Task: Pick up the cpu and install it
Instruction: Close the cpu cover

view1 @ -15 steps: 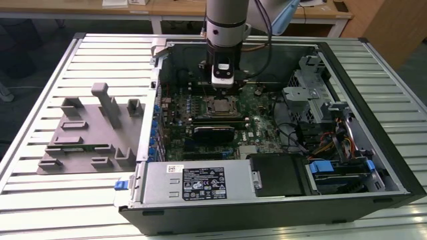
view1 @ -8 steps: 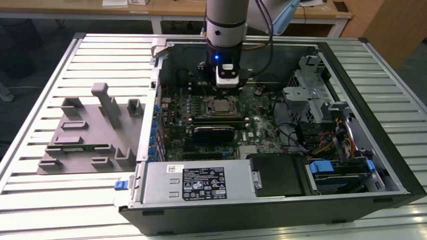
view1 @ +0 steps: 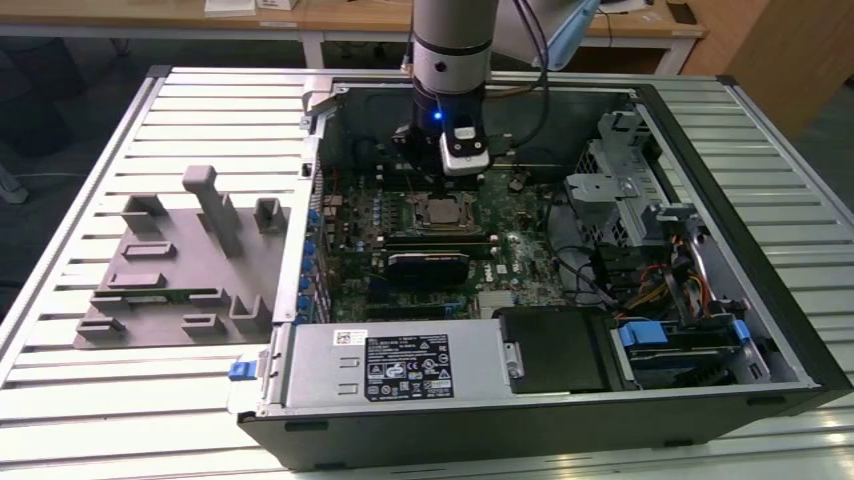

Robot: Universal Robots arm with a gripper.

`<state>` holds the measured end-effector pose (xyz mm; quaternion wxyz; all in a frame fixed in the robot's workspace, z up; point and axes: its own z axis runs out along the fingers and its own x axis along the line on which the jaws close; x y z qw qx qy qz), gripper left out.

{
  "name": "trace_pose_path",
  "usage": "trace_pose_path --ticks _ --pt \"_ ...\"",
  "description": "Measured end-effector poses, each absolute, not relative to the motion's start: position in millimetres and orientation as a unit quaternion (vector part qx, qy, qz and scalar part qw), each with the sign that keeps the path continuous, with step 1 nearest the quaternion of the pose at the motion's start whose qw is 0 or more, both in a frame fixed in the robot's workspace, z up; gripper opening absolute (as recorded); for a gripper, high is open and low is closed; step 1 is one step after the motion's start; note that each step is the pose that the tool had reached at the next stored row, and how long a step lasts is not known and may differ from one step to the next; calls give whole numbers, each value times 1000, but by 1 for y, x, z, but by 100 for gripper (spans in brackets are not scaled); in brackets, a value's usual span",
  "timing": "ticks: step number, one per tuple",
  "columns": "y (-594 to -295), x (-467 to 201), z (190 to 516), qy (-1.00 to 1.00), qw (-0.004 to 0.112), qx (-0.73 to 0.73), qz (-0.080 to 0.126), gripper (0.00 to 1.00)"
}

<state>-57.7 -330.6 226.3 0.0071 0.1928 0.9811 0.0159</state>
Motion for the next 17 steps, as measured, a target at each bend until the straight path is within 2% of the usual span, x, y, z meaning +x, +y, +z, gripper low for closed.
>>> trace_pose_path --ticks 17 --pt "-331 -58 226 997 6 74 10 11"
